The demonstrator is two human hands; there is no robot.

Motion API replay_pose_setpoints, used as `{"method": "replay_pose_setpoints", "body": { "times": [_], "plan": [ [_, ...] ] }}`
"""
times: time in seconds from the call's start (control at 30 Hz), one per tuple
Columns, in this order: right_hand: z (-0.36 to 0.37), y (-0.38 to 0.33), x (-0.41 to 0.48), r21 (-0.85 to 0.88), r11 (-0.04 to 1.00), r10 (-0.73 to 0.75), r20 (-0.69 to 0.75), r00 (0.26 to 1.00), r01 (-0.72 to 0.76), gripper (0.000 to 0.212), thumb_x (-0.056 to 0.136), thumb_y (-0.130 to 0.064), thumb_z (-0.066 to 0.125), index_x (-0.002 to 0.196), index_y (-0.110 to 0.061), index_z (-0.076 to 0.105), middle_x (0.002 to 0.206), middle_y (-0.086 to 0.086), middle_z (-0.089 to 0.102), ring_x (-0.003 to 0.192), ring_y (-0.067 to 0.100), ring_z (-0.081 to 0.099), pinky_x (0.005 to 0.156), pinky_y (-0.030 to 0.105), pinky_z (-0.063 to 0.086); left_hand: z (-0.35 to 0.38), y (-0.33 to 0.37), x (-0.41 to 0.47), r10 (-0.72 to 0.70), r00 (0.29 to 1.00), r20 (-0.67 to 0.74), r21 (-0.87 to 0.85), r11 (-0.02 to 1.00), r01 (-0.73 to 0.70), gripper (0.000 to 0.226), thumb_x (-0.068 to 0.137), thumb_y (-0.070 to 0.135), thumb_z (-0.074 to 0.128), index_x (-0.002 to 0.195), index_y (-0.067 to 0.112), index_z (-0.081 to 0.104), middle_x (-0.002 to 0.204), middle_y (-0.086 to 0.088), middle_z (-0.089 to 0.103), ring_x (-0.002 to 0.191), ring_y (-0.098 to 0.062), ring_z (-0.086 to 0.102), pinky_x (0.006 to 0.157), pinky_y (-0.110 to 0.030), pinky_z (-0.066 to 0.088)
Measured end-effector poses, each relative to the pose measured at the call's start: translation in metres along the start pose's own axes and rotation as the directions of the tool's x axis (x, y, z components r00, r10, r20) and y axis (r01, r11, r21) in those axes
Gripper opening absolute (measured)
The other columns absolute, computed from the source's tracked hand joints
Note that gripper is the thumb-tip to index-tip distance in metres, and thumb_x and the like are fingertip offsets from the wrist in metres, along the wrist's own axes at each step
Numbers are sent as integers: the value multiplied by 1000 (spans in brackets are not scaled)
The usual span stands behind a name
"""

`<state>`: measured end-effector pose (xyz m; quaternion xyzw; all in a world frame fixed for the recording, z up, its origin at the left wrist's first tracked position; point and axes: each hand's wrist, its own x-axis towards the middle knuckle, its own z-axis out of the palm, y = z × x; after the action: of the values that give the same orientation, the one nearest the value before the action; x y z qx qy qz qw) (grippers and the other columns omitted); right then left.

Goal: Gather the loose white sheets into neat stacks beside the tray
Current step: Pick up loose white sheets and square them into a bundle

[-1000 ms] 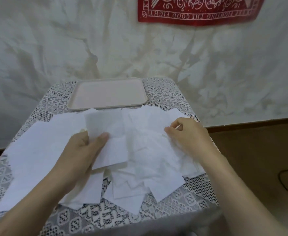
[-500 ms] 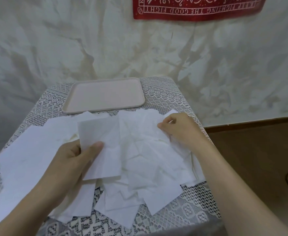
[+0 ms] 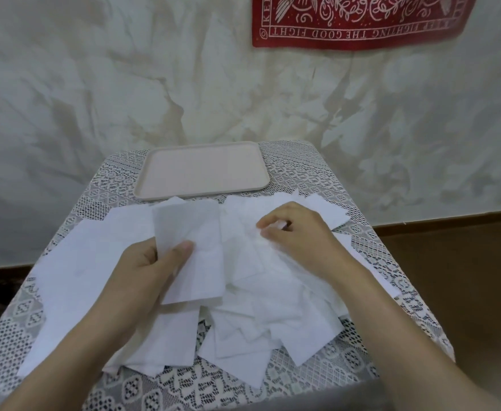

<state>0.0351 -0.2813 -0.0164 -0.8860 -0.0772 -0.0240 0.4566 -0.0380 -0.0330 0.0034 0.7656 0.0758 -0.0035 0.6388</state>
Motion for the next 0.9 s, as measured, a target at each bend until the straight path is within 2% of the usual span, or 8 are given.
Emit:
{"method": "replay_pose_setpoints", "body": {
  "times": [0.13, 0.23, 0.3, 0.37, 0.43, 0.57, 0.73, 0.9],
  "plan": [
    [-15, 6, 6, 244, 969, 60, -145, 988, -23, 15, 96, -14, 68, 90, -25, 76, 75, -15, 63, 67, 8, 56, 64, 40, 54, -1, -2, 9, -17, 999, 35, -57, 998, 19, 30, 98, 32, 64, 96, 6, 79, 95, -17, 80, 86, -39, 78, 81, -59, 63],
    [-24, 15, 5, 296, 949, 144, -104, 984, -108, 25, 95, -5, 65, 108, -26, 68, 99, -3, 58, 66, 11, 55, 49, 24, 47, -2, -2, 13, -18, 998, 57, -90, 996, 23, 26, 96, 34, 63, 91, 16, 82, 97, -13, 81, 86, -34, 79, 81, -53, 61],
    [-25, 24, 4, 182, 957, 246, -93, 965, -226, 40, 93, -13, 70, 130, -26, 59, 119, -1, 53, 89, 19, 61, 54, 23, 51, -3, -2, 14, -11, 998, 64, -101, 995, 18, 25, 94, 36, 63, 92, 21, 83, 99, -11, 81, 88, -32, 79, 79, -52, 61],
    [-27, 31, 5, 40, 944, 330, -167, 929, -328, 52, 89, -35, 75, 136, -25, 53, 123, -2, 56, 104, 24, 62, 77, 37, 56, -2, -1, 14, -2, 999, 53, -101, 995, 7, 26, 95, 35, 64, 95, 17, 82, 98, -10, 82, 87, -31, 79, 75, -50, 62],
    [-33, 33, 8, -32, 924, 370, -179, 912, -381, 46, 86, -54, 72, 118, -23, 60, 101, -3, 67, 92, 22, 66, 86, 40, 52, -1, 0, 13, 3, 999, 40, -95, 995, 0, 25, 98, 32, 63, 100, 14, 80, 97, -10, 82, 85, -30, 79, 69, -48, 64],
    [-36, 30, 14, -53, 929, 360, -92, 928, -366, 49, 87, -54, 71, 60, -20, 48, 40, -10, 43, 45, 15, 38, 56, 32, 31, 2, 2, 12, -7, 999, 41, -112, 994, 11, 23, 100, 27, 62, 103, 10, 78, 96, -10, 82, 84, -30, 80, 57, -35, 63],
    [-25, 33, 30, 75, 957, 285, -70, 956, -280, 37, 79, -34, 77, 61, -18, 50, 52, -6, 46, 54, 18, 44, 61, 33, 33, 1, 5, 18, -14, 998, 61, -134, 991, 22, 23, 101, 26, 60, 103, 12, 79, 98, -10, 82, 82, -27, 80, 56, -35, 63],
    [-33, 33, 34, 255, 955, 191, -121, 974, -155, 15, 80, -27, 68, 88, -14, 69, 86, 17, 73, 74, 37, 69, 69, 48, 53, -3, -3, 23, 11, 998, 56, -142, 990, -3, 23, 93, 35, 63, 95, 24, 83, 103, -11, 81, 93, -33, 79, 83, -56, 61]
  ]
}}
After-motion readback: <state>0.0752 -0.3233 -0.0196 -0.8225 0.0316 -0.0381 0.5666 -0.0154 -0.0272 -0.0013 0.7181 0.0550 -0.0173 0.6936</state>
